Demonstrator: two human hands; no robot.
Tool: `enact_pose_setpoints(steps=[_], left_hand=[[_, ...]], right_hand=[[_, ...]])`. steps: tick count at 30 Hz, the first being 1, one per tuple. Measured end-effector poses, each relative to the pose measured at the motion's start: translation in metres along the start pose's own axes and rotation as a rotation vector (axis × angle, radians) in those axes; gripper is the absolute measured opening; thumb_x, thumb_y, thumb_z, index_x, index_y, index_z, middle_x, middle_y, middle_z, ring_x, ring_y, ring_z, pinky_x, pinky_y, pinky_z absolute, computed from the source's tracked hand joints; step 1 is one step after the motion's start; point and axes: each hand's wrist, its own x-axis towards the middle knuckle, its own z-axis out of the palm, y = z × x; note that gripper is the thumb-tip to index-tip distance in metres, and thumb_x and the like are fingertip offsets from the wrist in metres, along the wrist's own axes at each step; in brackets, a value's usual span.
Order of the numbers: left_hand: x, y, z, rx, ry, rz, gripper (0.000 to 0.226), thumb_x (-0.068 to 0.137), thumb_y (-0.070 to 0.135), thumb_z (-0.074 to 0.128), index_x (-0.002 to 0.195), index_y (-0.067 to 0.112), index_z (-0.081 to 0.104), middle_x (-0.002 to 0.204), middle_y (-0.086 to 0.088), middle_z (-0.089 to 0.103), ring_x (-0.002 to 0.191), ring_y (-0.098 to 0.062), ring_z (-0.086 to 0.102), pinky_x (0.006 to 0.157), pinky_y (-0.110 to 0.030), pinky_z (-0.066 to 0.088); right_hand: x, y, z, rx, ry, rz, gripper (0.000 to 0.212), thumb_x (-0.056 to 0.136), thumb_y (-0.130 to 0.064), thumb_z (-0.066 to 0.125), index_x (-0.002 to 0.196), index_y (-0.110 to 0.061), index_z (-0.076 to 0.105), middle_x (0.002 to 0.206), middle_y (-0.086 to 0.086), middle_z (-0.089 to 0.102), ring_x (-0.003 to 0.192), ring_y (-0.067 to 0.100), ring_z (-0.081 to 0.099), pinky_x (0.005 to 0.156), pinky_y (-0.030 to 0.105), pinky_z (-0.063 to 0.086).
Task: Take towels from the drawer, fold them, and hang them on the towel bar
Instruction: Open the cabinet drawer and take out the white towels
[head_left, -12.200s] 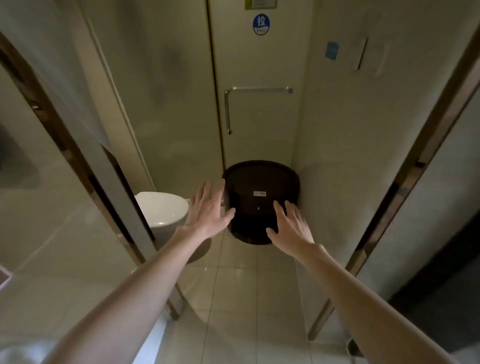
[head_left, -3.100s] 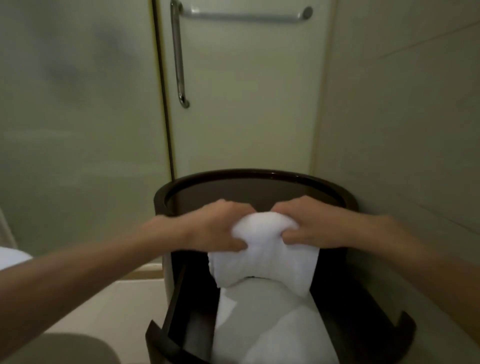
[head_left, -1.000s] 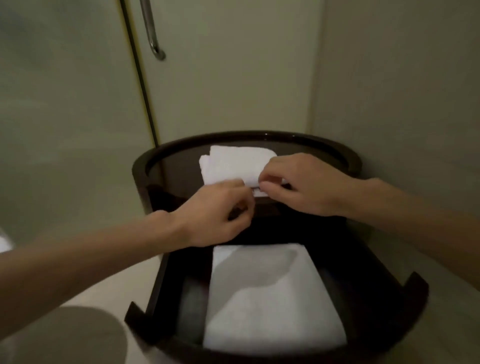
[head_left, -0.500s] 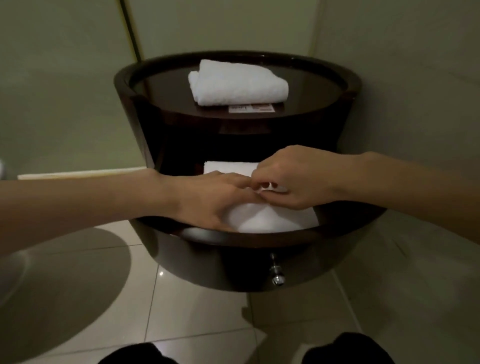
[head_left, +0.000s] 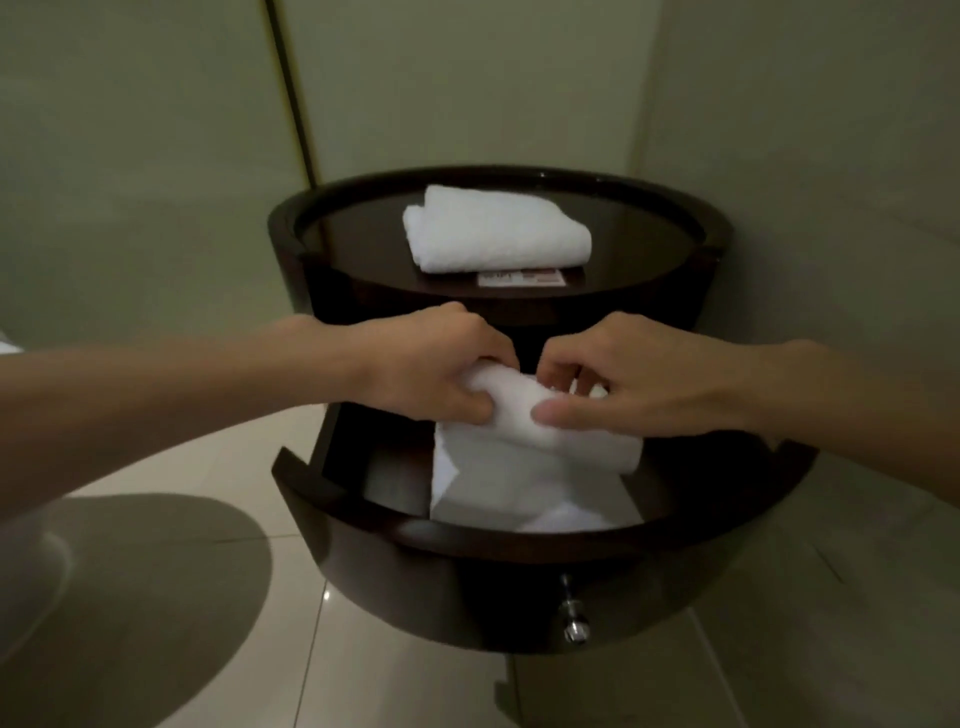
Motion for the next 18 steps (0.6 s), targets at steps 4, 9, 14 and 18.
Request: enact_pose_setpoints(steps=[4, 9, 14, 18], left_hand=[[0.016, -0.011, -0.016, -0.094, 0.176, -0.045, 0.028, 0.075, 0.018, 0.064, 0.103, 0.016, 0.068, 0.089, 0.008, 0.067, 0.081, 0.0, 0.058, 0.068, -0.015, 0.047], [0.035, -0.017, -0.031, -0.101, 0.227, -0.061, 0.023, 0.079, 0.017, 0.065, 0.101, 0.01, 0.068, 0.093, 0.0, 0.068, 0.083, -0.01, 0.059, 0.071, -0.021, 0.047], [0.037, -0.022, -0.051, -0.13, 0.25, -0.112, 0.05, 0.073, 0.047, 0.067, 0.115, 0.022, 0.061, 0.109, 0.007, 0.064, 0.098, -0.009, 0.058, 0.086, -0.028, 0.047], [0.037, -0.023, -0.081, -0.022, 0.258, -0.159, 0.058, 0.057, 0.05, 0.083, 0.106, 0.031, 0.059, 0.1, 0.015, 0.063, 0.09, -0.004, 0.059, 0.076, -0.024, 0.049]], right_hand=[[0.004, 0.002, -0.007, -0.084, 0.01, 0.177, 0.07, 0.058, -0.076, 0.064, 0.111, -0.038, 0.041, 0.097, -0.019, 0.052, 0.085, 0.005, 0.056, 0.072, 0.032, 0.052], [0.017, 0.016, -0.02, -0.081, 0.113, 0.199, 0.031, 0.078, -0.032, 0.068, 0.103, -0.022, 0.051, 0.097, -0.003, 0.06, 0.087, 0.02, 0.062, 0.071, 0.039, 0.054], [0.032, 0.03, -0.061, -0.022, 0.17, 0.183, 0.026, 0.075, -0.029, 0.069, 0.096, -0.015, 0.062, 0.094, -0.001, 0.062, 0.087, 0.018, 0.06, 0.073, 0.035, 0.05], [0.045, 0.033, -0.097, 0.053, 0.188, 0.163, 0.024, 0.073, -0.022, 0.075, 0.093, -0.014, 0.066, 0.089, 0.0, 0.066, 0.082, 0.015, 0.062, 0.069, 0.032, 0.049]])
